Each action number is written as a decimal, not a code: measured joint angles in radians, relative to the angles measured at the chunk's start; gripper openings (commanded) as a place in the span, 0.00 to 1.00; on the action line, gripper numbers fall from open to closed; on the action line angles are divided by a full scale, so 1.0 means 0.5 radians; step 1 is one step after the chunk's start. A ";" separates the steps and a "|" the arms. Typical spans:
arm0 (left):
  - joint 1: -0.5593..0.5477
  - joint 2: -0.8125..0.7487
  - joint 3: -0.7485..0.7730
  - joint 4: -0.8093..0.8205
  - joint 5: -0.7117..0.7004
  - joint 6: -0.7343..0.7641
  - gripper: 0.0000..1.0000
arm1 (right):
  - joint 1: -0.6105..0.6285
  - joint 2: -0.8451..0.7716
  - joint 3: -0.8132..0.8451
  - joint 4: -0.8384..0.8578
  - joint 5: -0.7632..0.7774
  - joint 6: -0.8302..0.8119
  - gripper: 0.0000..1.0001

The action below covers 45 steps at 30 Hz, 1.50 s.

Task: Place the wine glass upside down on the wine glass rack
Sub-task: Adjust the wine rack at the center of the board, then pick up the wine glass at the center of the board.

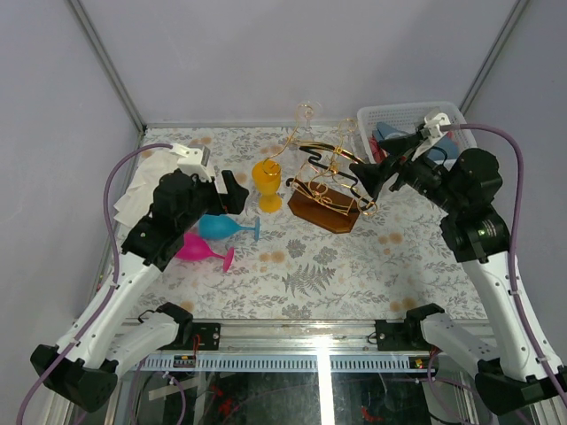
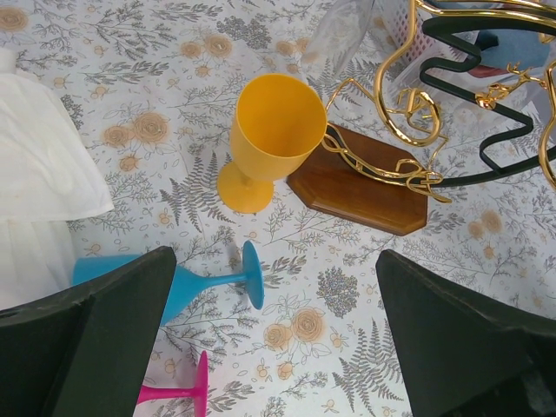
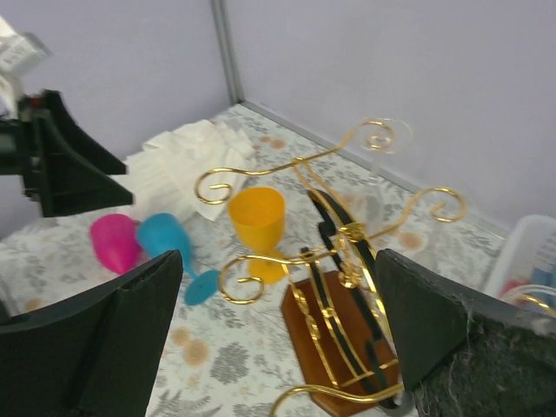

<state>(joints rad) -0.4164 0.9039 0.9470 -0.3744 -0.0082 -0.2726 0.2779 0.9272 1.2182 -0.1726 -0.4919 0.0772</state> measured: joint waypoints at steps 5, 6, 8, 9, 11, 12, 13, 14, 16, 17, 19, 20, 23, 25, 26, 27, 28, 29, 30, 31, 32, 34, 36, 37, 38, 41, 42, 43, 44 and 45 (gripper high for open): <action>0.017 0.000 -0.005 0.001 -0.006 -0.013 1.00 | 0.316 -0.035 -0.034 -0.029 0.127 0.109 1.00; 0.024 0.000 -0.005 0.001 -0.006 -0.018 1.00 | 0.441 -0.035 -0.034 -0.051 0.179 0.109 1.00; 0.047 0.000 -0.008 0.004 -0.005 -0.030 1.00 | 0.678 -0.032 -0.040 -0.074 0.285 0.106 0.99; 0.066 0.002 -0.011 0.005 -0.003 -0.037 1.00 | 0.807 -0.031 -0.049 -0.079 0.350 0.101 0.99; 0.106 0.025 -0.014 0.014 0.003 -0.056 1.00 | 1.061 -0.031 -0.100 -0.073 0.486 0.093 1.00; 0.119 0.042 -0.014 0.023 0.004 -0.065 1.00 | 1.155 -0.031 -0.140 -0.066 0.533 0.092 0.99; 0.131 0.068 -0.014 0.034 0.010 -0.082 1.00 | 1.238 -0.034 -0.201 -0.043 0.571 0.092 0.99; 0.137 0.096 -0.014 0.043 0.018 -0.095 1.00 | 1.293 -0.037 -0.272 -0.027 0.600 0.095 1.00; 0.143 0.140 -0.033 0.083 0.033 -0.134 1.00 | 1.342 -0.040 -0.424 0.008 0.637 0.111 1.00; 0.143 0.146 -0.064 0.123 0.039 -0.156 1.00 | 1.347 -0.043 -0.497 0.017 0.646 0.124 0.99; 0.143 0.137 -0.175 0.247 0.056 -0.198 1.00 | 1.353 -0.050 -0.622 0.013 0.654 0.153 1.00; 0.143 0.134 -0.253 0.327 0.063 -0.216 1.00 | 1.353 -0.060 -0.660 0.011 0.654 0.164 0.99; 0.143 0.156 -0.465 0.543 0.080 -0.224 1.00 | 1.355 -0.137 -0.735 0.001 0.654 0.186 1.00; 0.143 0.213 -0.613 0.747 0.097 -0.203 1.00 | 1.355 -0.213 -0.746 -0.002 0.653 0.195 0.99; 0.143 0.253 -0.671 0.844 0.107 -0.184 1.00 | 1.355 -0.246 -0.746 0.000 0.653 0.196 0.99; 0.143 0.291 -0.719 0.935 0.115 -0.166 1.00 | 1.355 -0.275 -0.746 0.000 0.652 0.198 0.99; 0.143 0.333 -0.760 1.028 0.134 -0.143 1.00 | 1.355 -0.303 -0.746 -0.002 0.652 0.200 0.99; 0.143 0.378 -0.792 1.126 0.156 -0.116 1.00 | 1.356 -0.326 -0.746 -0.003 0.651 0.201 0.99; 0.143 0.391 -0.809 1.209 0.175 -0.090 1.00 | 1.356 -0.340 -0.747 -0.004 0.651 0.201 0.99; 0.143 0.462 -0.817 1.283 0.193 -0.068 1.00 | 1.355 -0.356 -0.754 -0.003 0.650 0.203 0.99; 0.143 0.523 -0.821 1.382 0.211 -0.032 1.00 | 1.355 -0.371 -0.766 -0.004 0.650 0.206 0.99; 0.143 0.620 -0.821 1.528 0.235 0.028 1.00 | 1.355 -0.394 -0.796 -0.007 0.651 0.209 0.99; 0.143 0.699 -0.820 1.636 0.251 0.084 1.00 | 1.356 -0.408 -0.825 -0.019 0.650 0.213 1.00; 0.143 0.737 -0.818 1.688 0.262 0.114 1.00 | 1.356 -0.414 -0.839 -0.028 0.651 0.214 1.00; 0.143 0.777 -0.813 1.731 0.272 0.146 1.00 | 1.356 -0.416 -0.847 -0.040 0.651 0.214 0.99; 0.143 0.890 -0.764 1.817 0.302 0.231 1.00 | 1.356 -0.417 -0.869 -0.057 0.651 0.215 0.99; 0.143 0.924 -0.741 1.839 0.314 0.253 1.00 | 1.356 -0.417 -0.873 -0.057 0.651 0.215 1.00; 0.143 0.961 -0.713 1.862 0.334 0.277 1.00 | 1.356 -0.417 -0.876 -0.059 0.651 0.215 0.99; 0.143 0.996 -0.687 1.888 0.358 0.301 1.00 | 1.356 -0.415 -0.876 -0.059 0.651 0.215 0.99; 0.143 1.022 -0.665 1.904 0.376 0.317 1.00 | 1.356 -0.414 -0.876 -0.059 0.651 0.214 0.99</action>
<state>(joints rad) -0.3450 1.4147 0.6144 0.5777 0.1799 -0.1139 0.9558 0.7200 0.7803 -0.2020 -0.1665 0.1844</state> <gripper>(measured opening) 0.996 0.993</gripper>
